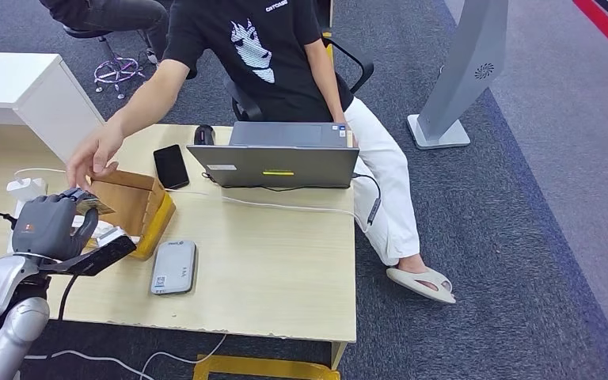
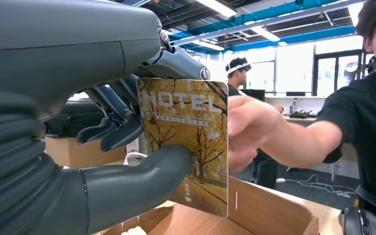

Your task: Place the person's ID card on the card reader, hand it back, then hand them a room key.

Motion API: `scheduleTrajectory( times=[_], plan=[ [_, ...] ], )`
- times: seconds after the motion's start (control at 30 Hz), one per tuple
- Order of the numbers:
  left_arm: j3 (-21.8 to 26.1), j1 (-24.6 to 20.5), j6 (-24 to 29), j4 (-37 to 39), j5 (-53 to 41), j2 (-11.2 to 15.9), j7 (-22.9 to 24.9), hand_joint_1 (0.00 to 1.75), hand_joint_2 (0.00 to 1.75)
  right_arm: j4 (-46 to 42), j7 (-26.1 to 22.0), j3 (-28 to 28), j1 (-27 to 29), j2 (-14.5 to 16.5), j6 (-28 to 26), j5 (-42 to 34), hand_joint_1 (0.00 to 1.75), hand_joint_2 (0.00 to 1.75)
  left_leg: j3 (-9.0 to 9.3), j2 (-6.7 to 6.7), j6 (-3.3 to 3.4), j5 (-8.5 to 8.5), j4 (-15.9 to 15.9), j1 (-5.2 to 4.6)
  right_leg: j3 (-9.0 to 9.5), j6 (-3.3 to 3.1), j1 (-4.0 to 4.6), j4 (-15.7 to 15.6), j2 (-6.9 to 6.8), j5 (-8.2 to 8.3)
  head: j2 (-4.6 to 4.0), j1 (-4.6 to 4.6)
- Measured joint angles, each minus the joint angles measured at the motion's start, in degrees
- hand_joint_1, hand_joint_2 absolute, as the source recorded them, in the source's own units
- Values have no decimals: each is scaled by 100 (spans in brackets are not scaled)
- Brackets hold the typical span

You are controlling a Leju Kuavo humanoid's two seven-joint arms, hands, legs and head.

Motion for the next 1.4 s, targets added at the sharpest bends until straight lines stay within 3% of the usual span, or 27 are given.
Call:
scheduleTrajectory(
  times=[0.53, 0.8, 0.93, 1.4],
  plan=[
    [8, -9, 30, -16, -3, 17, -36, 175, 175, 87, -1, 10, -5, -32, -32, 1, 0, 175, 0, 0, 0, 0, 0, 0, 0, 0, 0, 0, 0, 0, 0, 1],
    [277, -430, 55, -14, 277, 405, 13, 175, 175, 133, -25, 11, -7, -73, -169, 0, 0, 175, -4, 6, -4, 3, 0, 8, -8, -2, 2, 2, 4, 1, 0, 1],
    [352, -796, -7, -14, 206, 563, 51, 0, 175, 249, -58, 11, -39, -111, -251, 0, 0, 175, -6, 9, -4, 2, 0, 6, -9, -2, 2, 3, 7, 1, 0, 1],
    [408, -874, 543, -14, 189, 453, 321, 0, 175, 439, -52, 11, -57, -132, -373, 0, 0, 175, -8, 8, -4, 2, 0, 3, -10, -2, 2, 2, 8, 1, 0, 0]
  ],
)
